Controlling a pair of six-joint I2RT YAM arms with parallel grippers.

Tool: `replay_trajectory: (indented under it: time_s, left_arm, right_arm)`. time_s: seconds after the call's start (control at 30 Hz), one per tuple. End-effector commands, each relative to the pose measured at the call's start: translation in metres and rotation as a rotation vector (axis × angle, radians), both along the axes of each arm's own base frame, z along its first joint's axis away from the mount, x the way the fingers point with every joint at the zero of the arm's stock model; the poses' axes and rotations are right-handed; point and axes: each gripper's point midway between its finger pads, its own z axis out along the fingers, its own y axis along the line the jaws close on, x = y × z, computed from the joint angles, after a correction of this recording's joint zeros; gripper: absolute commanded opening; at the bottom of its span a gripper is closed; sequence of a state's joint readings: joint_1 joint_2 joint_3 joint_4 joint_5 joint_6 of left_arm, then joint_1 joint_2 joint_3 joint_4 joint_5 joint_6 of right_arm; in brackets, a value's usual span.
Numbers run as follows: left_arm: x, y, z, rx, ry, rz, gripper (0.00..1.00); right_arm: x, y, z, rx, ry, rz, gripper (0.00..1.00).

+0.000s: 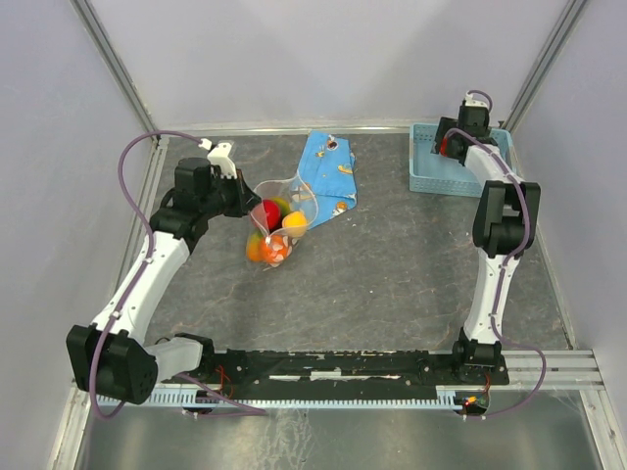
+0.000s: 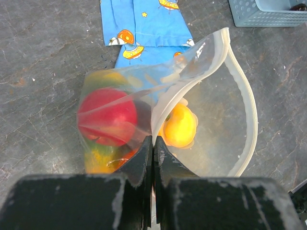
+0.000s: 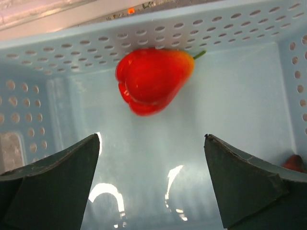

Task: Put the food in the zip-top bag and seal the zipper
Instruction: Pick up the fake fruit from the bin.

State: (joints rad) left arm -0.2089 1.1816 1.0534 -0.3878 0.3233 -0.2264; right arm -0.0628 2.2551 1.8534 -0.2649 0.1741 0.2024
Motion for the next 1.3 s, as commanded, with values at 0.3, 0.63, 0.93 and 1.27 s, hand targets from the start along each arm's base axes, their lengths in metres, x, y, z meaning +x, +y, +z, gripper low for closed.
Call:
replay_trajectory:
  time_s: [0.3,0.63,0.93,1.27]
  left_arm:
    - [0.007,-0.003,0.004,-0.038,0.008,0.012,0.03]
    - [0.008,-0.003,0.002,-0.04,0.014,0.011,0.03]
    - [0.008,-0.004,0.003,-0.043,0.014,0.011,0.03]
    - [0.007,-0.004,0.004,-0.049,0.01,0.009,0.03]
  right_arm:
    - [0.065,-0.008,-0.001,0.104,-0.184,-0.109,0.99]
    - [0.074,-0.024,-0.036,0.275,-0.206,-0.233,1.0]
    - [0.074,-0.034,-0.053,0.443,-0.228,-0.282,0.92]
    - [0.062,-0.033,-0.052,0.537,-0.231,-0.247,0.69]
